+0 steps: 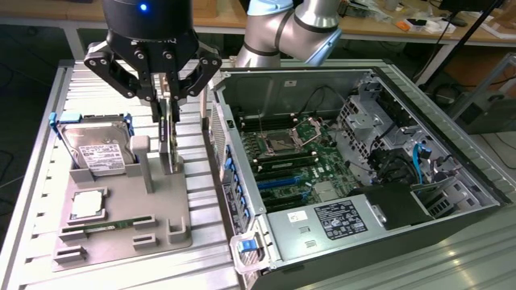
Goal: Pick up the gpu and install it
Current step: 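Pick up the gpu and move the gpu toward the slot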
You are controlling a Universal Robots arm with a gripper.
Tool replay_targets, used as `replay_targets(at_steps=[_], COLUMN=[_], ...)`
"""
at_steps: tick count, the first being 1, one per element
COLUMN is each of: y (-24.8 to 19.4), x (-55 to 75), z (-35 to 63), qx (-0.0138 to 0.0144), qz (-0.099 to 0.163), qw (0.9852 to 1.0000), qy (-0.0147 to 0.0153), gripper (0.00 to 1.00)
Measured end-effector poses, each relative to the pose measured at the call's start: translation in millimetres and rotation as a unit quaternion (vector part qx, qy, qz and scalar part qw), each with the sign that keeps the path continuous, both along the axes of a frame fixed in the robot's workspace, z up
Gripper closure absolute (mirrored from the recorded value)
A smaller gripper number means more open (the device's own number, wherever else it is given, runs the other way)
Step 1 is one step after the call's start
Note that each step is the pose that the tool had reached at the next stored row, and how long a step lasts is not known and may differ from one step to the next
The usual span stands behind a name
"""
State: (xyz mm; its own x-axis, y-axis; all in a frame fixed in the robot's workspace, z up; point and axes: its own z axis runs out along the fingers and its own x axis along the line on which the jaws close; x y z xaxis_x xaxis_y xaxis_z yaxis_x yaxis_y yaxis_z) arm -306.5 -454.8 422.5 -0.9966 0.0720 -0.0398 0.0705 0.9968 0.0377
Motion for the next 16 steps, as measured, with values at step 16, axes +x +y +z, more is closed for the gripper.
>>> replay_targets(at_steps=[16], y=[0.0], x=[9.8], z=[0.1], qx=[-0.0001], qz=[0.0], qw=[1.0], qy=[0.0003], gripper=[0.73])
